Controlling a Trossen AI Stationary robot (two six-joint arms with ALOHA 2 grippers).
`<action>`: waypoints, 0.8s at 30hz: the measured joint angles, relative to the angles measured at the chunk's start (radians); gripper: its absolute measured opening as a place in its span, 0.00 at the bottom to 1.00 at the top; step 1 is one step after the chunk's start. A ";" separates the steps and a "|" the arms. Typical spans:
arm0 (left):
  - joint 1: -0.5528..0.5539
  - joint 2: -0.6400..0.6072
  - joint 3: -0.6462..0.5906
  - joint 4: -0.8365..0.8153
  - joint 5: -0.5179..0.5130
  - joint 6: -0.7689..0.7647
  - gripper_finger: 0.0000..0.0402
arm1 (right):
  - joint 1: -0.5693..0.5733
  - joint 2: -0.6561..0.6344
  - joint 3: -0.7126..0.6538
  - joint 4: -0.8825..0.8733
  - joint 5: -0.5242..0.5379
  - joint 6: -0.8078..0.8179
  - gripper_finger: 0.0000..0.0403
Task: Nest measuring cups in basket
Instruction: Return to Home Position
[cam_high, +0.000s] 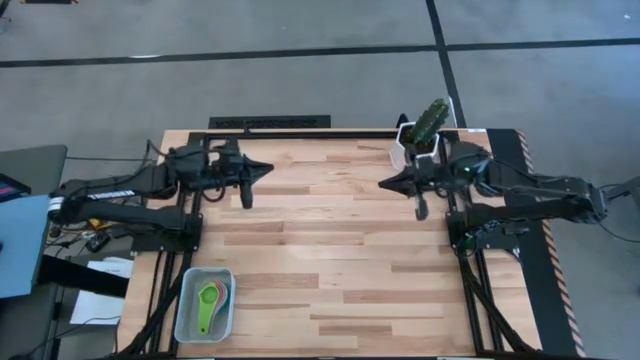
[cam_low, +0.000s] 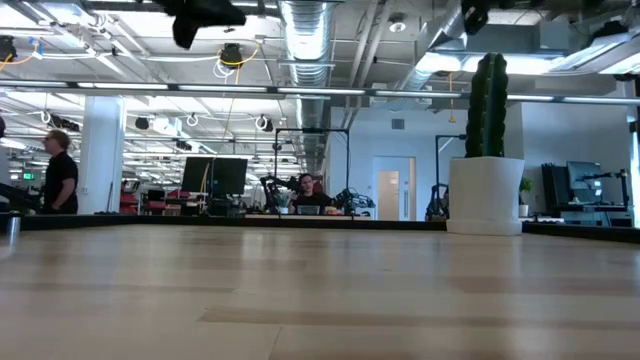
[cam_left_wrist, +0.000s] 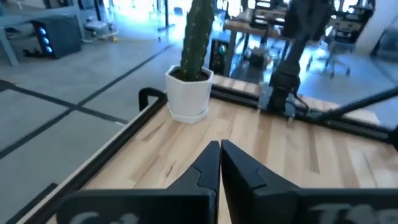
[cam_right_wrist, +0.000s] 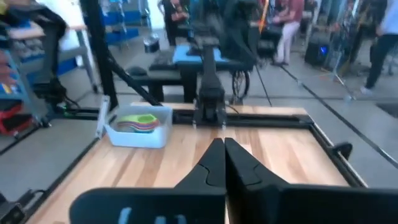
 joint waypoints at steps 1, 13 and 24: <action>0.007 -0.024 -0.046 0.046 0.002 -0.008 0.00 | 0.009 -0.025 -0.017 0.014 0.002 -0.002 0.02; 0.087 -0.371 -0.401 0.042 0.011 -0.017 0.00 | 0.163 -0.309 -0.340 0.041 0.256 0.212 0.02; 0.084 -0.628 -0.575 0.105 0.129 0.108 0.00 | 0.196 -0.523 -0.527 0.203 0.261 0.164 0.01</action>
